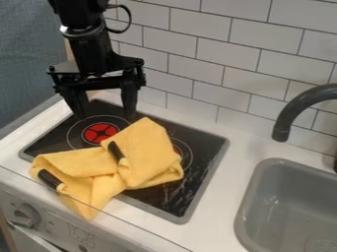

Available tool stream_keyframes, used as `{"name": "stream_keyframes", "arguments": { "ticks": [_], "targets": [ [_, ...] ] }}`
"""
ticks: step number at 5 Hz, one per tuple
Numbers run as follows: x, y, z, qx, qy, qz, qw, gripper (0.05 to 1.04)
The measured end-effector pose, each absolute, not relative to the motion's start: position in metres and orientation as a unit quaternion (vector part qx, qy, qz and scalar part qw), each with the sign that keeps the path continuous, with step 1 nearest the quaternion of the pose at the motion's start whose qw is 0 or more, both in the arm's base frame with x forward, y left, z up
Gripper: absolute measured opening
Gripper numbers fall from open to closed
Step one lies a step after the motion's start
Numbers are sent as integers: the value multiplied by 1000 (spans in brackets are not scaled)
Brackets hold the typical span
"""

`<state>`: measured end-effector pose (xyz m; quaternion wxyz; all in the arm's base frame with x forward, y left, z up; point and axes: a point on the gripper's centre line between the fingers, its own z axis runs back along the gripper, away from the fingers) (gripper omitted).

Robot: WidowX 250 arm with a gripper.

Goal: Move cloth from bottom to top

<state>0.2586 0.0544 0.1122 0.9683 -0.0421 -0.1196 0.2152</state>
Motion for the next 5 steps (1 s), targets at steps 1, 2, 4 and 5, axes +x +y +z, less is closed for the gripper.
{"name": "stream_keyframes", "arguments": {
  "ticks": [1, 2, 4, 5],
  "targets": [
    [256, 53, 105, -41, -106, 218, 969, 999],
    [259, 59, 75, 3, -58, 244, 968, 999],
    [285, 61, 50, 1, -31, 249, 968, 999],
    [290, 57, 32, 2, -22, 235, 972, 999]
  ]
}}
